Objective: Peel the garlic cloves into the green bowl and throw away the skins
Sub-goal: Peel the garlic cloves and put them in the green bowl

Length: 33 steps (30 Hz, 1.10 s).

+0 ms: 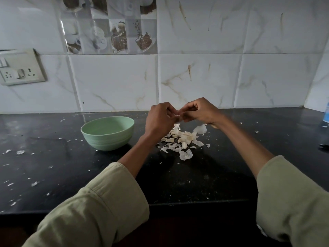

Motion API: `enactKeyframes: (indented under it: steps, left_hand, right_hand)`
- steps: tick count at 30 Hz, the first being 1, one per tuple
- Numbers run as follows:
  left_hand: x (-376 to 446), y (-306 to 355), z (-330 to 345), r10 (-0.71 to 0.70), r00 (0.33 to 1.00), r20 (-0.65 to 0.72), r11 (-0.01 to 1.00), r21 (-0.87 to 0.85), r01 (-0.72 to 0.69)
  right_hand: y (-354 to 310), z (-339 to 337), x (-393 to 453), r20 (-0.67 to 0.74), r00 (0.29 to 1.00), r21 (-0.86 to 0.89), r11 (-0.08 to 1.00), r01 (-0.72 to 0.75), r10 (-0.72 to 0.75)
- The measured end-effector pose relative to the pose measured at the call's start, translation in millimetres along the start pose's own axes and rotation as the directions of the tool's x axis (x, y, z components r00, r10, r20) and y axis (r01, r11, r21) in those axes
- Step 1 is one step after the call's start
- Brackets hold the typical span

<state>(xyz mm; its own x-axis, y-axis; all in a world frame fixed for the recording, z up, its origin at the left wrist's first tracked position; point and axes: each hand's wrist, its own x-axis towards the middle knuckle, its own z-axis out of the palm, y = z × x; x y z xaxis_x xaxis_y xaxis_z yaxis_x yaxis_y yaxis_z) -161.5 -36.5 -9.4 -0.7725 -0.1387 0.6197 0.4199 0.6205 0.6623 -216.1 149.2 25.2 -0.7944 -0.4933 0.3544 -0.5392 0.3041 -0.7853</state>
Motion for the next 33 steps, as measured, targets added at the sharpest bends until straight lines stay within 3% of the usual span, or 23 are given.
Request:
enactKeyframes:
  steps: [3, 9, 14, 17, 20, 25, 33]
  left_hand:
    - [-1, 3, -1, -0.103, 0.994, 0.035, 0.981, -0.162, 0.107]
    - [-2, 8, -3, -0.225, 0.962, 0.156, 0.846, -0.459, 0.272]
    - [-2, 6, -2, -0.256, 0.947, 0.195, 0.771, -0.549, 0.322]
    - [0, 4, -4, -0.231, 0.957, 0.178, 0.801, -0.523, 0.291]
    - [0, 3, -3, -0.215, 0.961, 0.176, 0.851, -0.45, 0.273]
    - [2, -3, 2, -0.202, 0.977, 0.07, 0.954, -0.212, 0.212]
    - [0, -4, 7, -0.119, 0.984, 0.135, 0.992, -0.014, 0.122]
  right_hand:
    - [1, 0, 1, -0.029, 1.0, -0.004, 1.0, 0.011, -0.011]
    - [6, -1, 1, -0.04, 0.999, 0.019, 0.999, 0.038, -0.037]
    - [5, 1, 0, -0.039, 0.998, -0.021, 0.999, 0.049, -0.05]
    - [3, -3, -1, -0.008, 0.998, -0.031, 0.998, 0.055, -0.056]
    - [6, -8, -2, -0.011, 0.997, -0.168, 0.983, 0.07, -0.073]
    - [20, -6, 0, -0.06, 0.997, -0.52, 0.854, 0.007, -0.045]
    - [27, 5, -4, 0.034, 0.999, -0.7, 0.714, -0.002, 0.037]
